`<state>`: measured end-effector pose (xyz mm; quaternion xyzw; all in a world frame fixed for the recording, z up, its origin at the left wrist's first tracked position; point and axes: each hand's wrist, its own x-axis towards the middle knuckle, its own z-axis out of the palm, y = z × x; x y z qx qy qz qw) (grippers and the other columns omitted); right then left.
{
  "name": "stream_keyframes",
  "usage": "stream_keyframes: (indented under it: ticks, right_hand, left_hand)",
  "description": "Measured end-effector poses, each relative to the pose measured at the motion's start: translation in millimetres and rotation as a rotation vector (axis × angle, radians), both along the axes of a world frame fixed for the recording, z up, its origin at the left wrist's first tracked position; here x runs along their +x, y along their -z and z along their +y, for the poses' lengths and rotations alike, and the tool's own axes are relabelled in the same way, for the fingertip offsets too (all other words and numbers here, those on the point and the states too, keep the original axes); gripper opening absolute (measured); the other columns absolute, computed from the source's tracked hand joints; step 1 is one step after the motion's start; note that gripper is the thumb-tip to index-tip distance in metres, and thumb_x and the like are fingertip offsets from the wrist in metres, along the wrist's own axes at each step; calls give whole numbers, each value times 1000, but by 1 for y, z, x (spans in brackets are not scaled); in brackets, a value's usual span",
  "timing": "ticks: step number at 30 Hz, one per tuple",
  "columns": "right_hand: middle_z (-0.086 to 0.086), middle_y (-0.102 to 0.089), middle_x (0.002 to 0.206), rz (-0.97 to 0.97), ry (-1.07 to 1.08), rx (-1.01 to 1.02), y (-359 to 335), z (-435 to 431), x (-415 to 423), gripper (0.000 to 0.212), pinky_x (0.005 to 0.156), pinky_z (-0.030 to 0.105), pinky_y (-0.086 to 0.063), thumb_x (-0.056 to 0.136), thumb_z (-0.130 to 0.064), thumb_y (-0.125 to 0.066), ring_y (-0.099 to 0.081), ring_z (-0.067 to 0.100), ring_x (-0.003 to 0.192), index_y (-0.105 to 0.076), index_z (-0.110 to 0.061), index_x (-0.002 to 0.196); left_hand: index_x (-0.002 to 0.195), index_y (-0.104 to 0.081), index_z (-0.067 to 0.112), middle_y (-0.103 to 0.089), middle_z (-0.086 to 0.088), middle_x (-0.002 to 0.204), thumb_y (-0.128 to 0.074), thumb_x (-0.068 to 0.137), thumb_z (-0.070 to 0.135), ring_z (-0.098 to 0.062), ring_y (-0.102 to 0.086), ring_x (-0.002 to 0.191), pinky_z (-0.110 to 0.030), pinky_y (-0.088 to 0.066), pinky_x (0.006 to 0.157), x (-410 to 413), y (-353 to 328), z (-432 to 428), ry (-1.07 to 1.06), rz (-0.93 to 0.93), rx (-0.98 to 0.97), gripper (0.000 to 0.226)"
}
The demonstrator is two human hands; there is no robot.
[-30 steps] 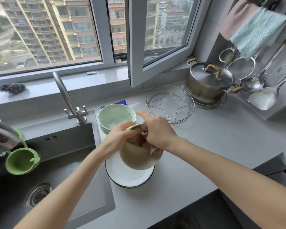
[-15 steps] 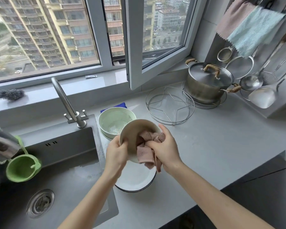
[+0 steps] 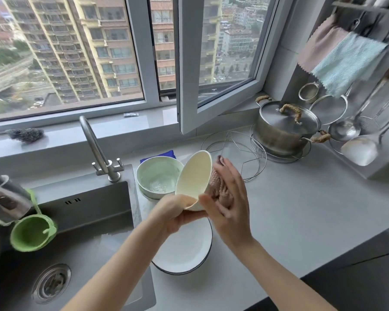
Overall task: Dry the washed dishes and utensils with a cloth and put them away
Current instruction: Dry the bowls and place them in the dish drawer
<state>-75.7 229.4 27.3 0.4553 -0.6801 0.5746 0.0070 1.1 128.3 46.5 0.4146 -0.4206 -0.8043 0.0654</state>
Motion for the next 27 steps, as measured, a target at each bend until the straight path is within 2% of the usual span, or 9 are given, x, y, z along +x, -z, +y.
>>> stream_keyframes:
  ticks: [2, 5, 11, 13, 16, 19, 21, 24, 27]
  right_hand:
    - [-12, -63, 115, -264, -30, -12, -24, -6, -14, 56, 77, 30, -51, 76, -73, -53, -62, 13, 90, -56, -39, 120]
    - [-1, -62, 78, -654, -226, 211, -55, -23, -53, 63, 41, 16, -39, 78, -68, -52, -51, 11, 53, -68, -14, 105]
    - [14, -61, 78, -1385, -439, 425, -51, -35, -74, 70, 64, 33, -42, 82, -73, -37, -58, 29, 61, -71, -12, 76]
    - [15, -60, 79, -1575, -446, 347, -42, -33, -62, 68, 48, 17, -35, 76, -69, -39, -55, 26, 45, -68, -10, 93]
    - [16, -62, 97, -1791, -382, 72, -34, -34, -51, 71, 48, 26, -49, 86, -70, -31, -62, 26, 51, -61, -15, 118]
    - [8, -72, 89, -1781, -224, -179, -37, -31, -42, 53, 69, 39, -53, 93, -61, -35, -67, 27, 71, -71, -23, 90]
    - [8, -72, 102, -1686, -238, -264, -46, -26, -35, 50, 75, 44, -52, 96, -56, -33, -66, 30, 86, -70, -24, 101]
    - [8, -68, 111, -1322, -213, -175, -54, -22, -25, 48, 61, 36, -48, 91, -60, -43, -59, 26, 70, -60, -26, 120]
    - [-4, -66, 109, -833, -48, -3, -43, -20, -19, 58, 84, 46, -51, 80, -35, -65, -61, 25, 85, -42, -34, 133]
  left_hand:
    - [109, -59, -14, -68, -23, 92, -49, 80, -18, -26, -70, 63, -31, -58, 53, -2, -2, -11, -10, -71, -94, 30]
    - [111, -57, -13, -69, -20, 86, -51, 80, -17, -28, -70, 60, -33, -59, 54, 4, -10, -14, 109, -161, -173, 33]
    - [98, -59, -12, -64, -19, 77, -54, 76, -15, -30, -64, 50, -31, -53, 40, -9, -35, -7, 45, -134, -296, 23]
    - [87, -62, -2, -61, -16, 79, -57, 73, -7, -33, -61, 61, -36, -56, 50, -17, -34, -12, -109, -161, -469, 16]
    - [74, -60, 7, -57, -7, 71, -55, 73, -3, -25, -51, 67, -35, -46, 60, -20, -32, -15, -254, -178, -780, 12]
    - [83, -58, 3, -55, 2, 68, -47, 79, -3, -19, -47, 64, -27, -38, 55, -19, -34, -13, -368, -208, -1007, 14]
    - [88, -56, 6, -56, 1, 72, -46, 82, -1, -21, -49, 69, -29, -36, 55, -18, -35, -9, -418, -219, -1098, 14]
    - [88, -51, 14, -56, 1, 76, -44, 85, -3, -21, -49, 72, -24, -30, 57, -17, -37, -4, -378, -227, -1155, 19]
    - [87, -52, 11, -55, 2, 72, -42, 83, -5, -23, -49, 71, -23, -36, 53, -14, -44, -6, -279, -227, -1180, 19]
